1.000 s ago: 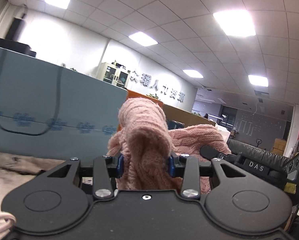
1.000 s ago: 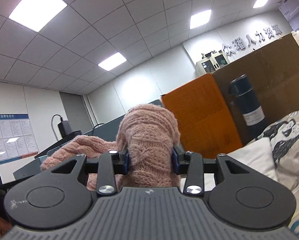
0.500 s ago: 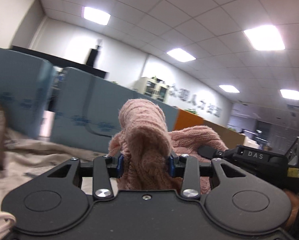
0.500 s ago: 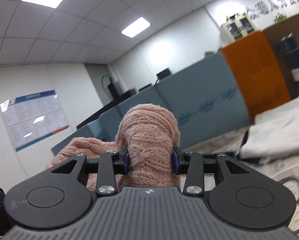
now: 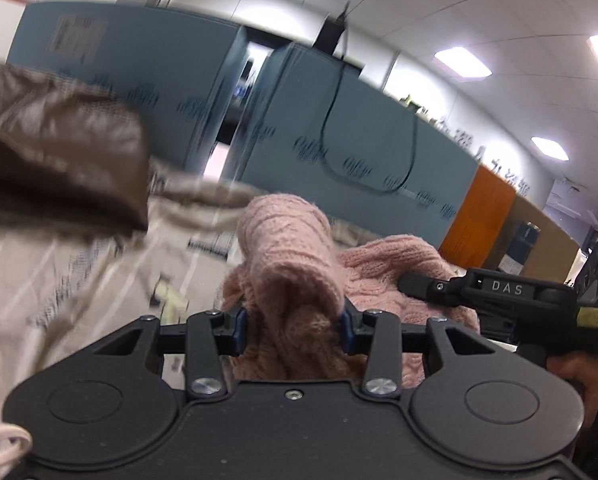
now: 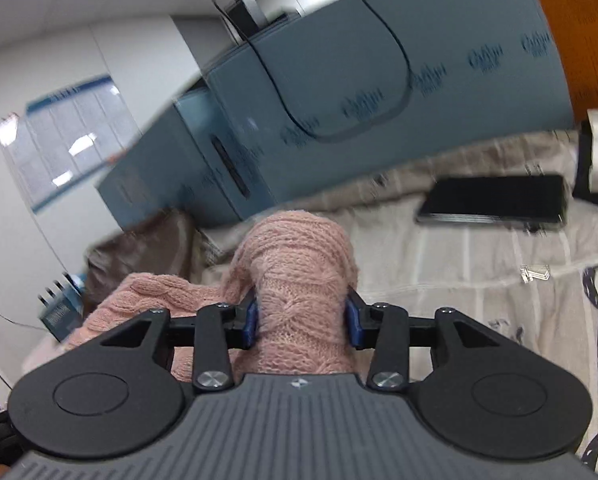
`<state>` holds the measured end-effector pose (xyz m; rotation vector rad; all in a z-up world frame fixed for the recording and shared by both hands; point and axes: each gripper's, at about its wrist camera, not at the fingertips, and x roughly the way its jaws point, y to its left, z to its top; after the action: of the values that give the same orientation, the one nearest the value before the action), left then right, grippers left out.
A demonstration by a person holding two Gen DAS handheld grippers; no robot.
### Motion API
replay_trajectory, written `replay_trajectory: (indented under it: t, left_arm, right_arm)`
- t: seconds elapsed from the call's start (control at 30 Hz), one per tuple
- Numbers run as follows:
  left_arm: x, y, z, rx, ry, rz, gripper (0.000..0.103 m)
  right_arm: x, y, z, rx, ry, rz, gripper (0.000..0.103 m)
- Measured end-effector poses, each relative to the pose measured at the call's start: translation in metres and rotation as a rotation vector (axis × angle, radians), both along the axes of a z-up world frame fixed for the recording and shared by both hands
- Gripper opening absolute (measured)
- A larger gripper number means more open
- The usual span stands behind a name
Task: Fold clothes
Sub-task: 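Carry the pink sweater with both grippers toward the open bed area, then lower the sweater onto the bed and spread it between both grippers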
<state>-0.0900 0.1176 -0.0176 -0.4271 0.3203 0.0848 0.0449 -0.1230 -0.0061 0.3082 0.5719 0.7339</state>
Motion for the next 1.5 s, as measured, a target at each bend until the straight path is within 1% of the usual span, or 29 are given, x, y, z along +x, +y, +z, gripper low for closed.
replay_trajectory:
  t: [0.03,0.07,0.1,0.13,0.17,0.2,0.23,0.27,0.33,0.4,0.5,0.53,0.6,0.67,0.73,0.87,0.93,1.03,1.1,1.17,1.23,1.3,1.33,1.37,1.4,1.5]
  left_arm:
    - [0.000,0.001,-0.003,-0.010,0.009,0.000,0.050]
    - [0.000,0.002,-0.006,-0.018,0.014,0.001,0.053]
    - [-0.001,0.003,-0.006,-0.023,0.013,0.000,0.059]
    - [-0.001,0.005,-0.007,-0.027,0.012,0.003,0.067]
    - [-0.002,0.007,-0.007,-0.030,0.010,0.009,0.070]
    - [-0.004,0.009,-0.007,-0.033,0.004,0.016,0.077]
    - [-0.005,0.011,-0.007,-0.036,-0.001,0.022,0.085]
    - [-0.007,0.013,-0.005,-0.046,-0.008,0.022,0.088]
    - [-0.011,0.019,-0.003,-0.087,-0.028,0.005,0.099]
    - [-0.015,0.026,-0.001,-0.139,-0.056,-0.020,0.101]
    - [-0.020,0.033,0.001,-0.170,-0.083,-0.032,0.102]
    - [-0.022,0.036,0.002,-0.171,-0.086,-0.015,0.102]
    - [-0.024,0.047,0.003,-0.190,-0.092,0.027,0.102]
    - [-0.026,0.059,0.002,-0.229,-0.093,0.057,0.102]
    - [-0.028,0.069,0.001,-0.266,-0.095,0.080,0.102]
    - [-0.033,0.083,-0.001,-0.314,-0.104,0.111,0.102]
    - [-0.035,0.086,-0.003,-0.322,-0.102,0.115,0.102]
    - [-0.036,0.089,-0.005,-0.329,-0.092,0.110,0.102]
    - [-0.036,0.090,-0.006,-0.342,-0.088,0.100,0.102]
    - [-0.036,0.091,-0.006,-0.360,-0.094,0.083,0.102]
    - [-0.035,0.093,-0.007,-0.388,-0.101,0.056,0.102]
    - [-0.032,0.095,-0.007,-0.422,-0.098,0.027,0.102]
    - [-0.030,0.095,-0.008,-0.440,-0.091,0.016,0.102]
    - [-0.027,0.095,-0.009,-0.455,-0.082,0.008,0.102]
    - [-0.024,0.093,-0.010,-0.462,-0.068,-0.002,0.102]
    - [-0.013,0.087,-0.014,-0.451,-0.007,-0.033,0.102]
  right_arm:
    - [0.001,0.000,-0.003,-0.017,0.004,-0.008,0.044]
    - [0.001,0.000,-0.006,-0.032,0.005,-0.016,0.047]
    - [0.000,0.000,-0.007,-0.044,-0.002,-0.026,0.050]
    - [-0.002,0.000,-0.006,-0.055,-0.016,-0.036,0.051]
    - [-0.004,0.000,-0.005,-0.067,-0.035,-0.046,0.054]
    - [-0.007,0.000,-0.004,-0.079,-0.055,-0.059,0.061]
    - [-0.009,-0.001,-0.002,-0.091,-0.078,-0.076,0.065]
    - [-0.011,-0.001,0.000,-0.102,-0.100,-0.093,0.072]
    - [-0.017,-0.002,0.006,-0.100,-0.142,-0.110,0.074]
    - [-0.024,-0.003,0.011,-0.087,-0.185,-0.117,0.074]
    - [-0.039,0.000,0.019,-0.074,-0.250,-0.086,0.075]
    - [-0.044,0.004,0.022,-0.078,-0.273,-0.062,0.075]
    - [-0.057,0.015,0.025,-0.094,-0.313,0.000,0.082]
    - [-0.069,0.027,0.028,-0.114,-0.353,0.067,0.083]
    - [-0.080,0.041,0.029,-0.138,-0.369,0.133,0.084]
    - [-0.097,0.072,0.026,-0.171,-0.346,0.267,0.084]
    - [-0.102,0.087,0.022,-0.188,-0.320,0.305,0.084]
    - [-0.099,0.109,0.014,-0.231,-0.254,0.313,0.084]
    - [-0.091,0.118,0.005,-0.260,-0.215,0.284,0.084]
    - [-0.080,0.119,-0.003,-0.246,-0.163,0.262,0.084]
    - [-0.069,0.115,-0.009,-0.216,-0.110,0.245,0.080]
    - [-0.063,0.108,-0.009,-0.180,-0.078,0.220,0.056]
    - [-0.059,0.103,-0.009,-0.154,-0.053,0.207,0.050]
    - [-0.054,0.098,-0.009,-0.126,-0.027,0.195,0.035]
    - [-0.050,0.093,-0.009,-0.101,-0.006,0.185,0.025]
    - [-0.044,0.079,-0.004,-0.018,0.025,0.176,0.021]
